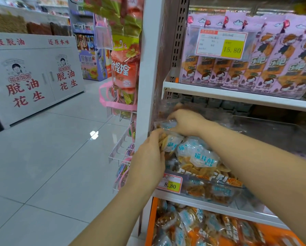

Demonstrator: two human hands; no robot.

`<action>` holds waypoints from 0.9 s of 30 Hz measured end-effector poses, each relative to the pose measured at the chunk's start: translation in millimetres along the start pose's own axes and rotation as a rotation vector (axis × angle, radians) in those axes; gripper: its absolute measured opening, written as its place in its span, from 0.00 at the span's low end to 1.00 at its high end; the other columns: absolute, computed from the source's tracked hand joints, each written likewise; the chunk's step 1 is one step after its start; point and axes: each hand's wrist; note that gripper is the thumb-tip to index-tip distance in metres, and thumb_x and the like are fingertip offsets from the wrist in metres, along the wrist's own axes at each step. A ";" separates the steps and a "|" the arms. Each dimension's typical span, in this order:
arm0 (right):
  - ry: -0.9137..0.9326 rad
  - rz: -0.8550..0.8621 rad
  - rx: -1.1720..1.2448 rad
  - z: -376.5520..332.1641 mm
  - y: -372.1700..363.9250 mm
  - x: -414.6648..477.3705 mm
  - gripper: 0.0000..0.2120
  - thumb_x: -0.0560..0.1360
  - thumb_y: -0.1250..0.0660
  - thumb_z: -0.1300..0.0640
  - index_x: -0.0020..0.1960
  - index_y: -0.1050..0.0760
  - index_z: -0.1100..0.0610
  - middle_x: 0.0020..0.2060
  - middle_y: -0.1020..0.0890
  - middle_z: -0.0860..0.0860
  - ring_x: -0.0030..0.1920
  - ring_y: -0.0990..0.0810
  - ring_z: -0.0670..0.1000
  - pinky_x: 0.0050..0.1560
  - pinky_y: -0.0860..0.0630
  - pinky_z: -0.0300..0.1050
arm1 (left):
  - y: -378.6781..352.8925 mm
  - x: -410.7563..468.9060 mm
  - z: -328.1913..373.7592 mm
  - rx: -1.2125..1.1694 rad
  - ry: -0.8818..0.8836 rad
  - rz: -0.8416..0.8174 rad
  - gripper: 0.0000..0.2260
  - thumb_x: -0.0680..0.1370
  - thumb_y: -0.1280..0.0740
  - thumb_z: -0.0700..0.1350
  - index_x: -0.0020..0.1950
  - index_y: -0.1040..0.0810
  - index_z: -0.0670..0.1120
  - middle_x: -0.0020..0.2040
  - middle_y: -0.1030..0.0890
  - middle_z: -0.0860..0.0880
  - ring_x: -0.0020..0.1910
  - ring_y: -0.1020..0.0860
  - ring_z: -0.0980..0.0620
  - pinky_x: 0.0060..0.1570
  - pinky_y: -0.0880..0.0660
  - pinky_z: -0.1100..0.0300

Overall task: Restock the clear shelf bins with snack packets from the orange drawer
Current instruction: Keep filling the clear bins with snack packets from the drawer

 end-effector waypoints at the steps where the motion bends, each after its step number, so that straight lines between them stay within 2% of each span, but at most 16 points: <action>1: -0.013 -0.019 -0.017 0.6 0.8 -0.8 0.25 0.72 0.31 0.41 0.64 0.25 0.51 0.58 0.21 0.50 0.55 0.23 0.53 0.53 0.25 0.48 | 0.4 0.3 -0.2 0.004 0.000 -0.001 0.21 0.78 0.38 0.38 0.69 0.35 0.55 0.60 0.22 0.54 0.54 0.23 0.52 0.52 0.24 0.55; 7: -0.062 -0.017 -0.054 3.2 2.5 -1.4 0.26 0.68 0.30 0.35 0.46 0.20 0.59 0.42 0.19 0.53 0.42 0.21 0.54 0.44 0.21 0.50 | 1.3 0.7 -0.4 0.000 0.004 -0.012 0.20 0.79 0.38 0.38 0.68 0.35 0.55 0.60 0.23 0.54 0.54 0.23 0.52 0.52 0.24 0.55; 9: -0.086 0.016 -0.066 2.8 1.6 -2.1 0.25 0.68 0.30 0.36 0.45 0.20 0.59 0.40 0.20 0.52 0.41 0.21 0.53 0.44 0.21 0.49 | 1.2 1.2 -0.5 0.001 0.004 -0.009 0.21 0.79 0.38 0.38 0.68 0.35 0.55 0.60 0.23 0.54 0.54 0.23 0.52 0.52 0.24 0.54; 13: -0.154 0.254 -0.100 1.0 -4.8 -4.7 0.22 0.69 0.30 0.38 0.43 0.24 0.58 0.40 0.22 0.52 0.42 0.22 0.53 0.42 0.24 0.45 | 1.0 1.6 -0.9 -0.004 0.005 -0.006 0.20 0.79 0.38 0.38 0.68 0.34 0.55 0.60 0.23 0.54 0.54 0.23 0.53 0.53 0.24 0.55; 14: -0.168 0.270 -0.117 1.1 -6.1 -4.6 0.23 0.69 0.31 0.36 0.43 0.25 0.57 0.41 0.22 0.52 0.43 0.23 0.53 0.42 0.25 0.45 | 0.8 1.6 -1.0 -0.002 0.003 -0.004 0.20 0.79 0.38 0.39 0.68 0.34 0.55 0.60 0.22 0.54 0.54 0.23 0.53 0.52 0.24 0.56; 19: -0.187 -0.001 -0.212 0.9 1.4 -0.2 0.23 0.72 0.36 0.34 0.49 0.26 0.55 0.44 0.26 0.50 0.46 0.26 0.53 0.46 0.28 0.46 | -0.2 2.7 -2.0 0.021 0.008 -0.001 0.20 0.79 0.38 0.38 0.68 0.35 0.55 0.60 0.22 0.54 0.55 0.23 0.52 0.52 0.24 0.54; 22: -0.172 0.022 -0.113 8.3 3.9 -3.5 0.23 0.76 0.42 0.35 0.44 0.26 0.55 0.41 0.26 0.50 0.48 0.25 0.54 0.47 0.28 0.47 | 0.1 2.2 -2.3 0.030 0.006 -0.002 0.21 0.79 0.38 0.39 0.69 0.35 0.55 0.61 0.23 0.54 0.55 0.23 0.52 0.53 0.23 0.53; 24: -0.162 0.053 -0.063 13.1 2.2 -6.5 0.24 0.77 0.45 0.36 0.43 0.25 0.55 0.42 0.26 0.49 0.51 0.26 0.54 0.53 0.28 0.50 | -0.6 2.8 -2.9 0.033 0.003 0.005 0.21 0.79 0.38 0.39 0.69 0.36 0.56 0.61 0.23 0.54 0.56 0.23 0.51 0.54 0.23 0.52; 25: -0.160 0.046 -0.038 14.7 1.5 -7.0 0.23 0.78 0.45 0.37 0.42 0.25 0.55 0.42 0.25 0.50 0.50 0.25 0.54 0.53 0.29 0.49 | -1.1 3.2 -2.8 0.032 0.004 0.009 0.21 0.79 0.38 0.39 0.69 0.35 0.56 0.60 0.23 0.54 0.55 0.23 0.52 0.54 0.23 0.52; 27: -0.164 -0.007 -0.008 15.7 -1.1 -5.5 0.23 0.78 0.45 0.37 0.35 0.30 0.54 0.37 0.25 0.51 0.45 0.25 0.54 0.46 0.29 0.46 | -2.1 3.3 -1.0 0.021 0.008 0.011 0.20 0.79 0.38 0.39 0.68 0.35 0.56 0.60 0.22 0.54 0.55 0.23 0.52 0.53 0.23 0.52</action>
Point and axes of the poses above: each hand's wrist, its own x-axis towards the middle knuckle, its own y-axis out of the back of the hand, z = x × y
